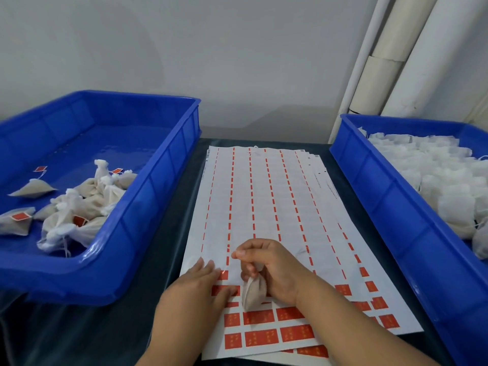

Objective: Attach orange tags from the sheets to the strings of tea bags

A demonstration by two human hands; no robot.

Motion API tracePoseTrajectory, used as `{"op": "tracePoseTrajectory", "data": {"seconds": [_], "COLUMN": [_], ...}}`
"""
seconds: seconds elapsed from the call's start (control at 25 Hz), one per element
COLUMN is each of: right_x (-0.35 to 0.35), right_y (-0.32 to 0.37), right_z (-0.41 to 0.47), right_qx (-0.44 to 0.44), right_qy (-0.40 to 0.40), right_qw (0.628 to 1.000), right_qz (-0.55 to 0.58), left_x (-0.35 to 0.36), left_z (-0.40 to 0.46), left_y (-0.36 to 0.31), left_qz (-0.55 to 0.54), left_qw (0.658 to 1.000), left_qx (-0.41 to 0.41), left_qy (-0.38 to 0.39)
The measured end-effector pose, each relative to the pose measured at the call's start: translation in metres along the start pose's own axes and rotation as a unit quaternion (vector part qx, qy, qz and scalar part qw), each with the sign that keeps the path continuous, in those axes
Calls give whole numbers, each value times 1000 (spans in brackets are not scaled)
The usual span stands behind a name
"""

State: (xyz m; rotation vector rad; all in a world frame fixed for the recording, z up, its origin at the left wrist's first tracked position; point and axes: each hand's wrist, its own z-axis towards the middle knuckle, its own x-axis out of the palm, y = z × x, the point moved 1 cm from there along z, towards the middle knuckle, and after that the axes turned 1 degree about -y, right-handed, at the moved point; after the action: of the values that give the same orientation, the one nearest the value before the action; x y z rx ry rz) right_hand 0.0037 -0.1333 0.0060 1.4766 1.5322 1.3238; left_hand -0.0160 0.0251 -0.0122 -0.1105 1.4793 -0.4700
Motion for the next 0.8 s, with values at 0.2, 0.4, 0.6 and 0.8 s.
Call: {"op": "tracePoseTrajectory", "data": {"seconds": [0.2,0.4,0.6,0.8], "right_x": [1,2,0,-1], "right_y": [-2,-3,-3,-3], "right_z": [1,0,0,0], "right_qx": [-1,-3,4,4], "right_qy": [-5,-1,3,13], "right_qw": [1000,1000,1000,1000], "right_qz": [6,-8,-8,0], "left_x": [1,-1,0,1], "left_z": [4,3,8,10], "left_y": [-2,-12,-14,-11], "left_qz": [21,-10,-11,-35], "left_qw": [1000,999,999,997], "left_qx": [17,-30,-36,-63], "left_qy": [9,-26,-32,-35]}}
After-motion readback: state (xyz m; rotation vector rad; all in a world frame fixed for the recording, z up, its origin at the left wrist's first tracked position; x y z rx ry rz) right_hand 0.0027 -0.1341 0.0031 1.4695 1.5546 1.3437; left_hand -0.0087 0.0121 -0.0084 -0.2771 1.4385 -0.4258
